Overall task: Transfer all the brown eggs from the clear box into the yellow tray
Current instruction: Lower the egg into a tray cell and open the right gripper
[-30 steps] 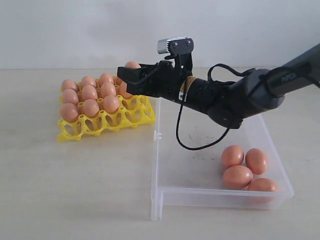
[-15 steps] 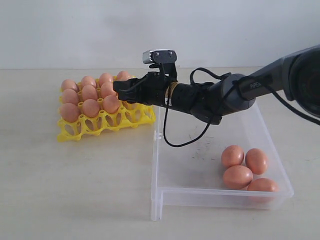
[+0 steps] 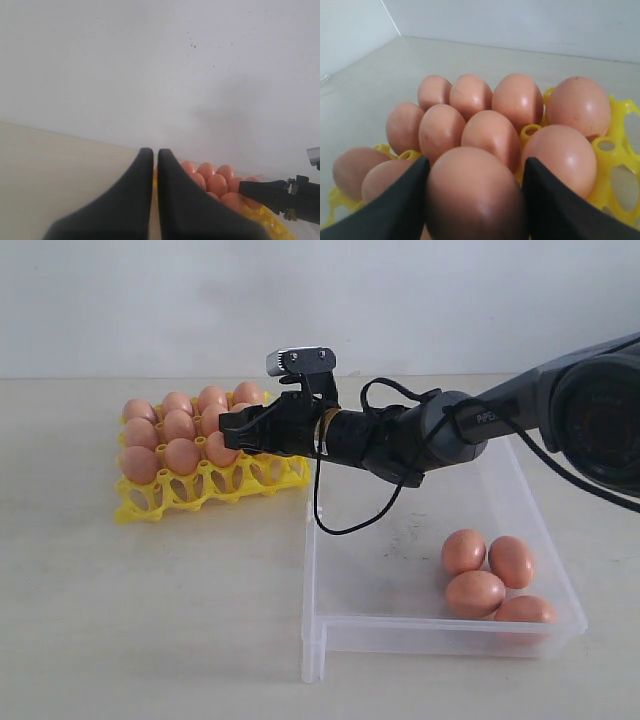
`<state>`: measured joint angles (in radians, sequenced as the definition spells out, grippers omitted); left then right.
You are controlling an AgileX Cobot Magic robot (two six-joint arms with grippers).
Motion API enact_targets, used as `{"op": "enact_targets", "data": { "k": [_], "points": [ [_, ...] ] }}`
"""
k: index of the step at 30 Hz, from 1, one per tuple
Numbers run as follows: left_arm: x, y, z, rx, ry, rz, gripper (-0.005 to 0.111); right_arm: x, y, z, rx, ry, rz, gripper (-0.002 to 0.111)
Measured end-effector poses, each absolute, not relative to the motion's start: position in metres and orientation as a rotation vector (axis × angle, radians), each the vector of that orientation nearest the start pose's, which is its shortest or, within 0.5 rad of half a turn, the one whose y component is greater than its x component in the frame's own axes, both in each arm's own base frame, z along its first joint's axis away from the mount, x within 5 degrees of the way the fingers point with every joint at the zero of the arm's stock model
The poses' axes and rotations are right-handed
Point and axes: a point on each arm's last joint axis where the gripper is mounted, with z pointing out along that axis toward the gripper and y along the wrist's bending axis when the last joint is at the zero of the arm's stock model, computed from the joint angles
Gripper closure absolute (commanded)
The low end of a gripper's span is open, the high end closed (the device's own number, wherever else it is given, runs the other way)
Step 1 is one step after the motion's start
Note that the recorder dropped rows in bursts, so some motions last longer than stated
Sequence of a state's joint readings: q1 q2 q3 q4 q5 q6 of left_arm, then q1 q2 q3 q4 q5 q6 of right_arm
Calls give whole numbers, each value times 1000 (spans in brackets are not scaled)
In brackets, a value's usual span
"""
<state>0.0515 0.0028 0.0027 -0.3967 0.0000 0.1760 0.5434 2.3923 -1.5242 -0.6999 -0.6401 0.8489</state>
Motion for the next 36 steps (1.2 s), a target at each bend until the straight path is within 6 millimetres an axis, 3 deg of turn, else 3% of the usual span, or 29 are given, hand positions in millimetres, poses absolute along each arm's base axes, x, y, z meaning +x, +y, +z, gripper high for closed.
{"op": "enact_targets", "data": {
  "k": [9,19,36],
  "points": [
    [56,3,212,-202,1477,-137,103,417,293,104,-559,1840,900,106],
    [56,3,212,-202,1477,-137,103,418,292,103,-560,1857,878,67],
    [56,3,212,-202,1477,-137,103,418,292,103,-560,1861,872,66]
  ]
}}
